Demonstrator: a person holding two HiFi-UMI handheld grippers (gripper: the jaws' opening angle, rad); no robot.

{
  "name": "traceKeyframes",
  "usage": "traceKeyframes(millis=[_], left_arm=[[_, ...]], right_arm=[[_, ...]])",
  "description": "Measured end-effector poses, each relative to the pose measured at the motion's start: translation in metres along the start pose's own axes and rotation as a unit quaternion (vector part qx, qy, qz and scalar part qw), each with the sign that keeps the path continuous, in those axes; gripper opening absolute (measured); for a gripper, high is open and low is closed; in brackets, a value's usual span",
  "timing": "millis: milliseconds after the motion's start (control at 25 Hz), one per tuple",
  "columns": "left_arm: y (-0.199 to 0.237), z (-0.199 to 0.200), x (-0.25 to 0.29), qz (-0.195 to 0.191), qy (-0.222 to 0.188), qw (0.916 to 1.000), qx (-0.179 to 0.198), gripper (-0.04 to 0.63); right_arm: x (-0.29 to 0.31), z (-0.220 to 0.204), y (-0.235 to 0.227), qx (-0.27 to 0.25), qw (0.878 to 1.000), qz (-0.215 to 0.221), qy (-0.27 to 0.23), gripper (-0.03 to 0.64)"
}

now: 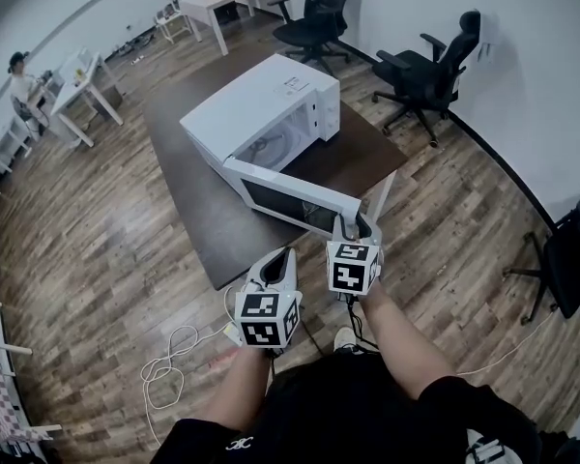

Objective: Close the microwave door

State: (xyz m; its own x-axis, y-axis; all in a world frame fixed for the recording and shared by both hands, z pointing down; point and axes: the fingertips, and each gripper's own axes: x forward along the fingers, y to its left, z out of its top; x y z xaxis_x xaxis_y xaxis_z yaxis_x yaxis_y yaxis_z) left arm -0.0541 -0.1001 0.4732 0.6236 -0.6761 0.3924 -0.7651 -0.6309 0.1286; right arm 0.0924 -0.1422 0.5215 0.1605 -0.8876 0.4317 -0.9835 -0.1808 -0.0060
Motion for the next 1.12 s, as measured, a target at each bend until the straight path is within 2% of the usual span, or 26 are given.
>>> traceKeyframes(millis=[280, 480, 1120], left_arm=[[-0.011, 0.014, 0.033, 0.012, -0.004, 0.9999, -0.009, 0.011], [-0.018, 0.015, 0.05, 0.005, 0.002, 1.0, 0.0, 0.011], [-0.026, 0.021, 0.072, 0.02, -0.002, 0.9998, -0.002, 0.011]], right_arm=[[0.025, 0.014, -0.019, -0.019, 0.999, 0.035, -0.004, 0.15], [0.035, 0.016, -0.024, -0.026, 0.999, 0.047, -0.007, 0.15], [0.057, 0.027, -0.035, -0.044, 0.995, 0.087, -0.02, 0.151]])
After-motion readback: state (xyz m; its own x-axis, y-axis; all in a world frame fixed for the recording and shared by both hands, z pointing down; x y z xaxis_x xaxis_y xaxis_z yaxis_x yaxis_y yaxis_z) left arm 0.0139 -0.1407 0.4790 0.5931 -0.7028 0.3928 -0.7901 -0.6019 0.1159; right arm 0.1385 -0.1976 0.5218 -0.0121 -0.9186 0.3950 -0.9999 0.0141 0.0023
